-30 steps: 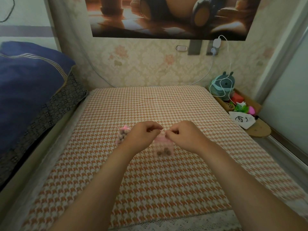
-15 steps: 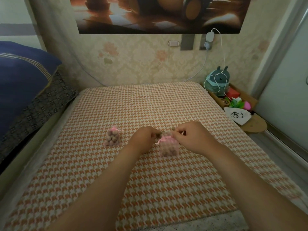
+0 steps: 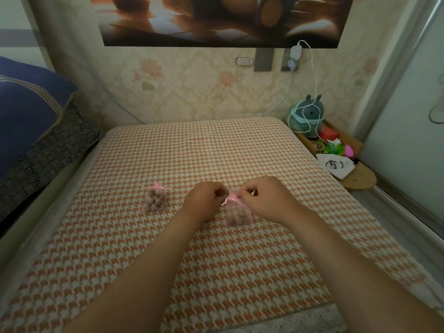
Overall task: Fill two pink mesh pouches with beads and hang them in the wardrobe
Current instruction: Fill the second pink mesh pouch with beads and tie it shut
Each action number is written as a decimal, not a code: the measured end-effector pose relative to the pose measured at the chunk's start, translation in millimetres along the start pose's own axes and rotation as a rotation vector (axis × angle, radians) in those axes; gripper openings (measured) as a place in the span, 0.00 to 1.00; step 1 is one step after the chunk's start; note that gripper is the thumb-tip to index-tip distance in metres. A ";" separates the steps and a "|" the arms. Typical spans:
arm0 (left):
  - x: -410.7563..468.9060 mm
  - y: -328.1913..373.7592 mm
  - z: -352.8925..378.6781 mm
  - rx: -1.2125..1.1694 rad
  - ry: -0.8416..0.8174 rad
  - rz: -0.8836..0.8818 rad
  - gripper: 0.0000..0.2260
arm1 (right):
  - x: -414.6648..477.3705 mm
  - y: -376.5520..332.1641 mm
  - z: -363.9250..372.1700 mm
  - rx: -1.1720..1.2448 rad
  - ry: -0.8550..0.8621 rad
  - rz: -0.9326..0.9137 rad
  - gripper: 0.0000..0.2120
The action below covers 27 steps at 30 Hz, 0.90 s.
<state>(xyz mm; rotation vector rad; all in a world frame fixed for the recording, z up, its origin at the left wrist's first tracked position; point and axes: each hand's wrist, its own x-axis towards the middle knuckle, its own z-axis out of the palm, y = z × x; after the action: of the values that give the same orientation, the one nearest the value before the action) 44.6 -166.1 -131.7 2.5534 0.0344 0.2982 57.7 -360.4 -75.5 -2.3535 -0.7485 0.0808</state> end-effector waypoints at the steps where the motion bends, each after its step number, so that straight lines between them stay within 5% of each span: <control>1: -0.5 -0.6 0.0 0.000 -0.002 -0.001 0.07 | -0.9 -0.3 -0.4 0.010 0.004 0.004 0.24; 11: -3.6 2.7 -3.9 -0.164 0.012 -0.125 0.03 | -2.4 0.9 -0.7 0.002 0.010 0.019 0.10; 21: -9.1 29.7 -39.8 -0.467 0.112 -0.058 0.02 | -1.6 1.0 -3.1 -0.013 0.012 0.045 0.12; 27: -21.1 57.8 -47.4 -0.221 0.000 0.044 0.04 | -3.1 -0.3 -6.7 -0.016 -0.020 0.048 0.13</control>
<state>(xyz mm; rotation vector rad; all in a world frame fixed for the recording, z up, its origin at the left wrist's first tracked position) 11.4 -191.3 -66.1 2.3373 -0.0520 0.3019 56.6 -365.8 -70.4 -2.3896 -0.7043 0.1198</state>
